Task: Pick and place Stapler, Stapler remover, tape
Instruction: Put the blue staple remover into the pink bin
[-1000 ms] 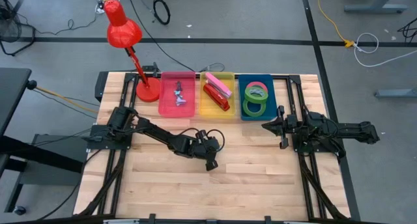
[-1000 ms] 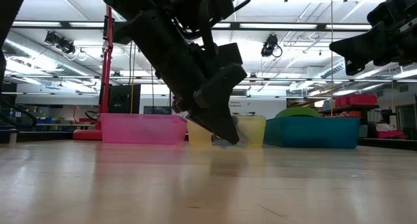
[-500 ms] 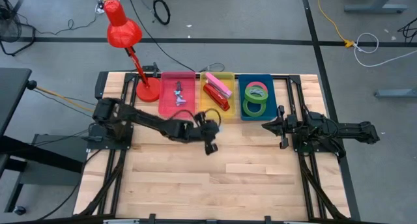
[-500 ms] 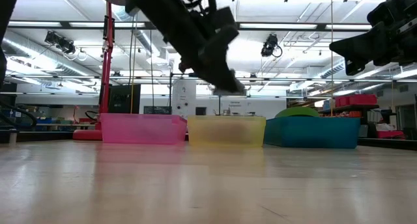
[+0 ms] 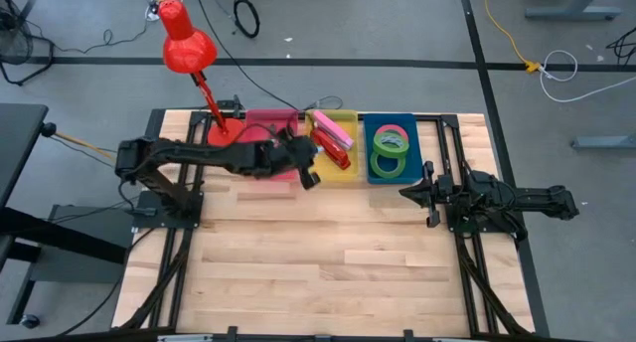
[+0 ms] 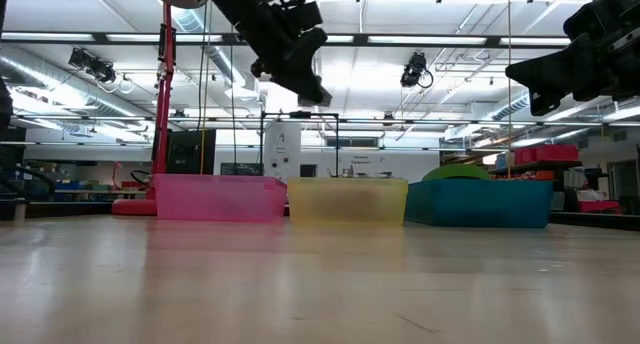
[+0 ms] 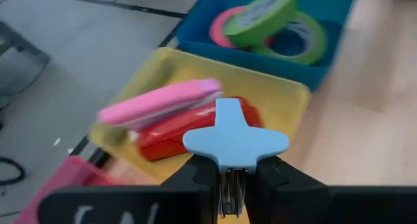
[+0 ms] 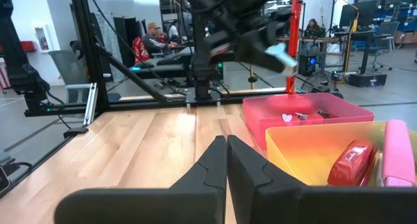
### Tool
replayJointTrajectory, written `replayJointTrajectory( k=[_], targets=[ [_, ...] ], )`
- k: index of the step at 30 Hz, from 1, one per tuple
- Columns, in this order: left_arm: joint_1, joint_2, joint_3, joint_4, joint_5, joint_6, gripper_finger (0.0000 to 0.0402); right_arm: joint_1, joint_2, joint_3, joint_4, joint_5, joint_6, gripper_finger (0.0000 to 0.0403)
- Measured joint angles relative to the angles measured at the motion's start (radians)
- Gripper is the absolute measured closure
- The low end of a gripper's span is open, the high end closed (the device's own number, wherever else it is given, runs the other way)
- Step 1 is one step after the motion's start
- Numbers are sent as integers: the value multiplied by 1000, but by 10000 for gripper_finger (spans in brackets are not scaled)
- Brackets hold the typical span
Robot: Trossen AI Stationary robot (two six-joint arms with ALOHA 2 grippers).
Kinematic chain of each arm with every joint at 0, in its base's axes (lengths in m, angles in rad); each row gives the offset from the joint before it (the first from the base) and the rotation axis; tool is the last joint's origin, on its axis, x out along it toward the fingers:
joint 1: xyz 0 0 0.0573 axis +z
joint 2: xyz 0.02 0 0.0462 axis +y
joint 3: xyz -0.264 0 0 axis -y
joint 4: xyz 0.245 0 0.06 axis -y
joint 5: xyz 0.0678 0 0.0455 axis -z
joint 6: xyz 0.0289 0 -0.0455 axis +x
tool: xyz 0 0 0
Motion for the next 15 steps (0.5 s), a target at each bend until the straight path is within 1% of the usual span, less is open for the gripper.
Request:
replayJointTrajectory(
  k=[5, 15],
  targets=[
    [83, -41, 0, -78, 0, 4, 356, 0, 0, 0, 0, 0, 0, 387],
    [226, -49, 0, -275, 4, -13, 356, 0, 0, 0, 0, 0, 0, 387]
  ],
)
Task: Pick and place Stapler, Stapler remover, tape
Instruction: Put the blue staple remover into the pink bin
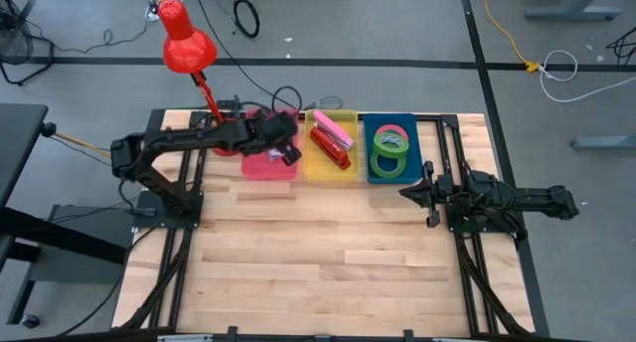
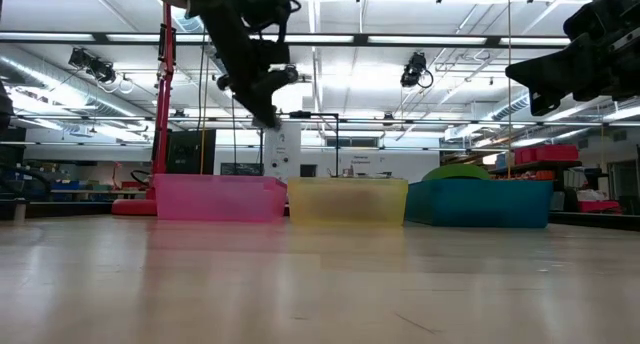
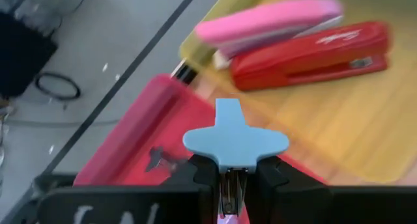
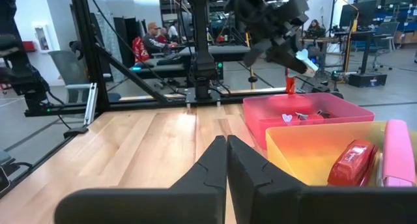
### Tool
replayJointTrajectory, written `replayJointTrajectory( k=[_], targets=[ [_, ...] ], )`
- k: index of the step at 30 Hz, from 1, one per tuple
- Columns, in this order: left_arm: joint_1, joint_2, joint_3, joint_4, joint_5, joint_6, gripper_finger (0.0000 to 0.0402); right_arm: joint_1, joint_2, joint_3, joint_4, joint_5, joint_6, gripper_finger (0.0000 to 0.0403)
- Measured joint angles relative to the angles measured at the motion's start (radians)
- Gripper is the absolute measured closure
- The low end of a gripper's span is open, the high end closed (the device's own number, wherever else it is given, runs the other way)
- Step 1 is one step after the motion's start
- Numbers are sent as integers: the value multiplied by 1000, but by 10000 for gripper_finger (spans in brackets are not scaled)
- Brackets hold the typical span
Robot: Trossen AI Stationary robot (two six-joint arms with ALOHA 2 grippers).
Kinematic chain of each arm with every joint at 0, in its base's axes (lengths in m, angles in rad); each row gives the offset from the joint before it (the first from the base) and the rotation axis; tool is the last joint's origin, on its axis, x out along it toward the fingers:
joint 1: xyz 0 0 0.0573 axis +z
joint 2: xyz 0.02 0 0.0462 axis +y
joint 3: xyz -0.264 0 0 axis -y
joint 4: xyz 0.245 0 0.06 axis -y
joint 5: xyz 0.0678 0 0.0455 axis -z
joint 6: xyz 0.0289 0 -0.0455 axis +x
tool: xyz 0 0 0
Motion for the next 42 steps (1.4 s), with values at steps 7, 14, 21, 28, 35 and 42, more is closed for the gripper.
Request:
replayJointTrajectory(
  k=[7, 14, 21, 28, 35, 42],
  targets=[
    [71, 1, 0, -28, 1, -18, 356, 0, 0, 0, 0, 0, 0, 387],
    [146, 2, 0, 5, 66, -40, 356, 0, 0, 0, 0, 0, 0, 387],
    [195, 28, 1, 18, 185, -46, 356, 0, 0, 0, 0, 0, 0, 387],
    [202, 109, 0, 11, 196, -49, 356, 0, 0, 0, 0, 0, 0, 387],
    [213, 186, 0, 14, 192, -52, 355, 0, 0, 0, 0, 0, 0, 387],
    [222, 246, 0, 53, 196, -52, 355, 0, 0, 0, 0, 0, 0, 387]
  ],
)
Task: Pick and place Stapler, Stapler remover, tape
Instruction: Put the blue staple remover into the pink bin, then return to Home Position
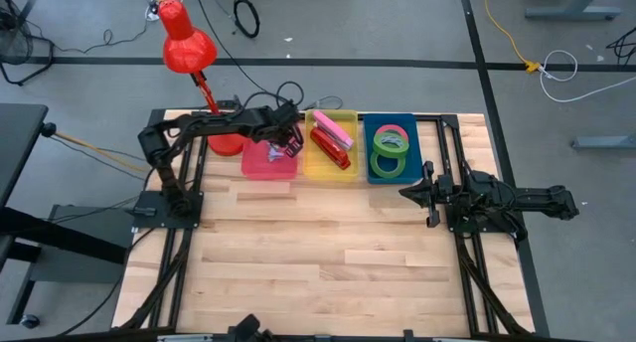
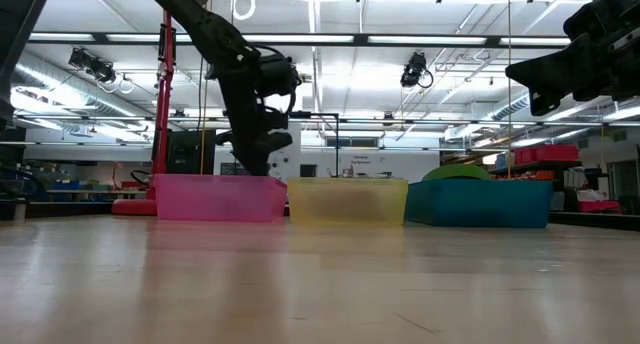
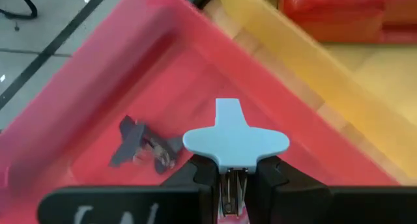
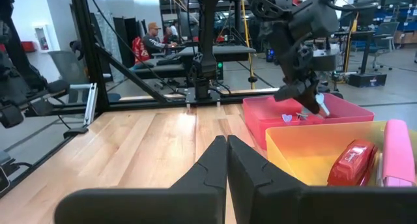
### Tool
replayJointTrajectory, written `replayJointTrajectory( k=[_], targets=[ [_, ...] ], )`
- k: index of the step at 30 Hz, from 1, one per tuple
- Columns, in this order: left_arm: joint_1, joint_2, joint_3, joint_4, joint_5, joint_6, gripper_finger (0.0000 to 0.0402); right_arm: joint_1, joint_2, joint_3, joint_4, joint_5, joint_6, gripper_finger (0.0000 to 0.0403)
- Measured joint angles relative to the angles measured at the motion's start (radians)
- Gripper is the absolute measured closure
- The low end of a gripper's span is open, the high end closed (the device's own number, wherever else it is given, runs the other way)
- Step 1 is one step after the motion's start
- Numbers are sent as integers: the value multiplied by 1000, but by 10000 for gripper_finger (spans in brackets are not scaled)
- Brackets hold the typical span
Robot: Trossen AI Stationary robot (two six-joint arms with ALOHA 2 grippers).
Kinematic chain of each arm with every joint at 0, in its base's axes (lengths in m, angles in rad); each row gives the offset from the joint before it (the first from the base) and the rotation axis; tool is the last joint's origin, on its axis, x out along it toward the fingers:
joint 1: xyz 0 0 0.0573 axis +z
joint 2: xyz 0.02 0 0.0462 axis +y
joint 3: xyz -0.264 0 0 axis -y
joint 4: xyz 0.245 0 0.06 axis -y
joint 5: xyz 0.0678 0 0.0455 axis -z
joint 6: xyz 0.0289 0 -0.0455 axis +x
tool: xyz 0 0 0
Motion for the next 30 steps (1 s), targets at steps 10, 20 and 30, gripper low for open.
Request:
replayJointTrajectory(
  k=[10, 20, 30],
  targets=[
    [0, 43, 0, 49, 7, 0, 355, 0, 0, 0, 0, 0, 0, 387],
    [0, 46, 0, 48, 8, 7, 346, 0, 0, 0, 0, 0, 0, 387],
    [0, 46, 0, 54, -1, -17, 219, 0, 0, 0, 0, 0, 0, 387]
  ],
)
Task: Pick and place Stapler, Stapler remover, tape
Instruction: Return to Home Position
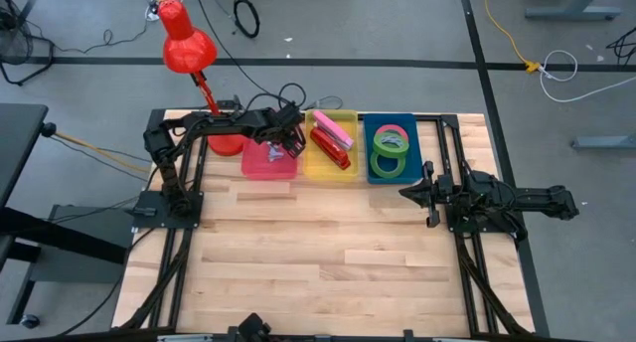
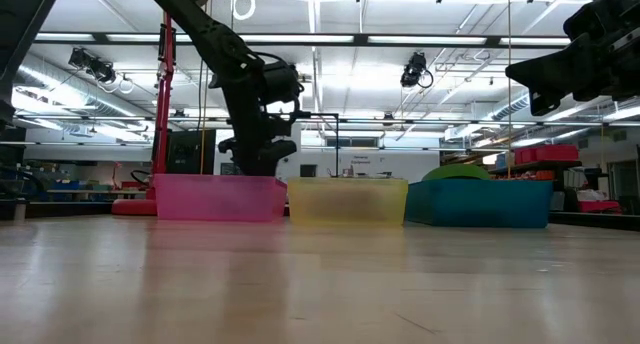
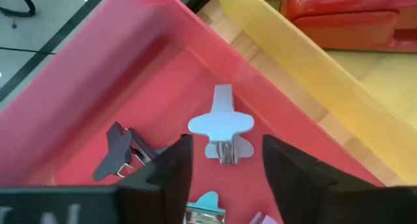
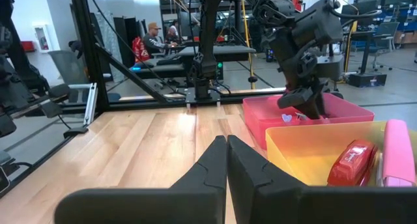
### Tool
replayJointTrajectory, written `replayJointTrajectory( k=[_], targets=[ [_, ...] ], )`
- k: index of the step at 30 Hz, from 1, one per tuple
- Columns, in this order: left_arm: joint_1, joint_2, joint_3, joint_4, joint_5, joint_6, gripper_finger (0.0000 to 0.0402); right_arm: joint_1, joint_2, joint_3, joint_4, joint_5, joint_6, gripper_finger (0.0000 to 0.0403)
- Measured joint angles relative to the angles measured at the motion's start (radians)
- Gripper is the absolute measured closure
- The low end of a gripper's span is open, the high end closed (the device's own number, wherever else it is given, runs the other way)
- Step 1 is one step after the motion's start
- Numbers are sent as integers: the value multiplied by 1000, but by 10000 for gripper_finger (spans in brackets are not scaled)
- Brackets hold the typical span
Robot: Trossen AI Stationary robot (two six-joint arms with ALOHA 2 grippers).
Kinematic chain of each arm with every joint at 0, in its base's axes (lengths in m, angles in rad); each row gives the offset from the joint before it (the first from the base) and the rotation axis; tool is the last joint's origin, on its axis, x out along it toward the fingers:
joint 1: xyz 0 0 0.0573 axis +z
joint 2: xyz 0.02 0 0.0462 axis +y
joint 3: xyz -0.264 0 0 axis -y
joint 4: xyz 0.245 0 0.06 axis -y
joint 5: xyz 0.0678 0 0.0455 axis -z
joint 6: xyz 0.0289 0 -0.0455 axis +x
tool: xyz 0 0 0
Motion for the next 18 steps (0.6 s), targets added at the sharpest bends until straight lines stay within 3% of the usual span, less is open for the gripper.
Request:
replayJointTrajectory(
  k=[4, 8, 18],
  targets=[
    [-1, -6, 0, 10, 0, 25, 181, 0, 0, 0, 0, 0, 0, 387],
    [-24, -48, 0, 11, 6, 26, 169, 0, 0, 0, 0, 0, 0, 387],
    [-159, -121, 0, 13, 16, 26, 208, 0, 0, 0, 0, 0, 0, 387]
  ],
)
